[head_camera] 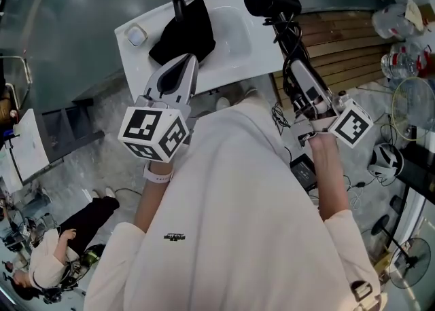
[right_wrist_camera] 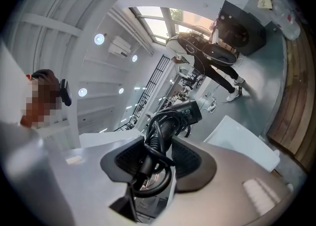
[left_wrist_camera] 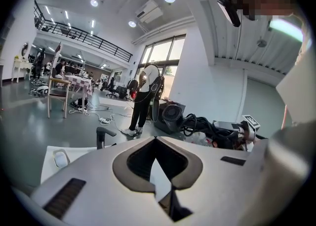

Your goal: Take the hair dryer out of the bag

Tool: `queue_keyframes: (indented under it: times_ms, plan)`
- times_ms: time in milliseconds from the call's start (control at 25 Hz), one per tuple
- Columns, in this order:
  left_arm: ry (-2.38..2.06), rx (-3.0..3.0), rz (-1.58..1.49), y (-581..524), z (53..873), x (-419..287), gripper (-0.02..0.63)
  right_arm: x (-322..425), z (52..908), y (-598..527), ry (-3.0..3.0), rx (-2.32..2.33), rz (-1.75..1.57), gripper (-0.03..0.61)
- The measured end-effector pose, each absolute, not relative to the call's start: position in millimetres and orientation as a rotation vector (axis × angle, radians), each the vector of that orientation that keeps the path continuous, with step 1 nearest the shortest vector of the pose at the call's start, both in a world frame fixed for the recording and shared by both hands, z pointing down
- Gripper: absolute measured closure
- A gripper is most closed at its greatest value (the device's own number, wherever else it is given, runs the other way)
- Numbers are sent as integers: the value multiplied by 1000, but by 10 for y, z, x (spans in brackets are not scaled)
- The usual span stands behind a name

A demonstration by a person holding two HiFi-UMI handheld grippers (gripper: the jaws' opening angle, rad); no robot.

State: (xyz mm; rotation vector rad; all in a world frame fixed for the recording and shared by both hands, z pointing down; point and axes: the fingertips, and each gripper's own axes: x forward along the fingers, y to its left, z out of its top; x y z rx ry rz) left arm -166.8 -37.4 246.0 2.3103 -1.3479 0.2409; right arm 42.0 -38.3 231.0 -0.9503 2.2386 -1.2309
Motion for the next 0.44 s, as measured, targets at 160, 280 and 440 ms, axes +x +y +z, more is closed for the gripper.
queue_keyframes:
  times_ms: [160, 280, 440]
  plan:
    - [-1334, 2310, 243, -304, 2479, -1611, 606, 446, 2294, -275, 2233, -953, -1243, 390]
    - [-1322, 2304, 244, -460, 2572, -1614, 606, 439, 2366, -401, 2231, -961, -1240, 390]
    - [-1310, 2310, 239, -436, 2546, -1500, 606, 543, 2321, -331, 2216, -977, -1235, 390]
